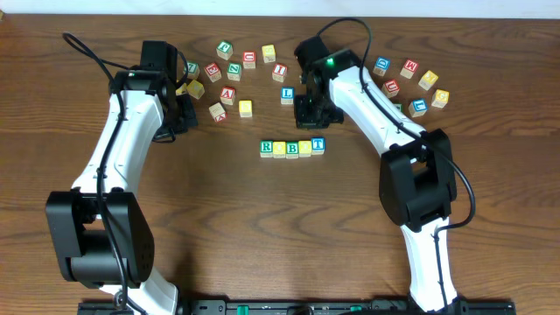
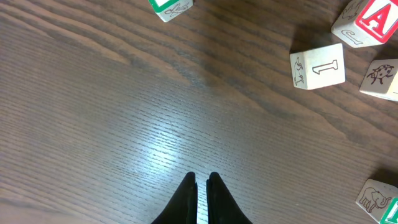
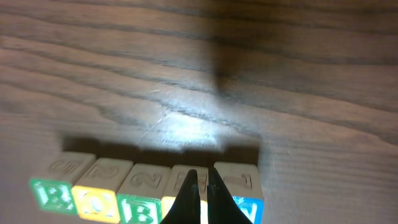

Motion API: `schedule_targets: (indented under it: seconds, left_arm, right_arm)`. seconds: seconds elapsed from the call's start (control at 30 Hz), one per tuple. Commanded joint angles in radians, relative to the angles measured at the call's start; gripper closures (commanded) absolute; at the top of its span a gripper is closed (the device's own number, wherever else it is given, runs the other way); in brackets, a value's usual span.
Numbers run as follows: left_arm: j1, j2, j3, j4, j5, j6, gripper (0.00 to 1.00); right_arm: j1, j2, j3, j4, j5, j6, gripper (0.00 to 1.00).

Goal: Spell out ROBOT

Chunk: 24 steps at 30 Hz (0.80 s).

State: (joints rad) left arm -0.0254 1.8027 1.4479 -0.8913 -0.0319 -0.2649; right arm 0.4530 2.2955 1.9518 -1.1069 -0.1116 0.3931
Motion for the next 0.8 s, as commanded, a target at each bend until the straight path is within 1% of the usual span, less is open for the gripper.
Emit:
schedule_targets:
  seconds: [0.0, 0.23, 0.77]
  left_arm:
    - [0.002, -0.013, 0.011, -0.005, -0.002, -0.002, 0.92]
    - [0.002, -0.013, 0.011, -0.005, -0.002, -0.002, 0.92]
    - [0.002, -0.013, 0.011, -0.006, -0.002, -0.002, 0.92]
  right_arm:
    - [0.004, -0.010, -0.034, 0.019, 0.063, 0.021, 0.99]
    - [0.005, -0.010, -0.085, 0.070, 0.094, 0.023, 0.99]
    - [0.006, -0.010, -0.101, 0.040, 0.055, 0.021, 0.99]
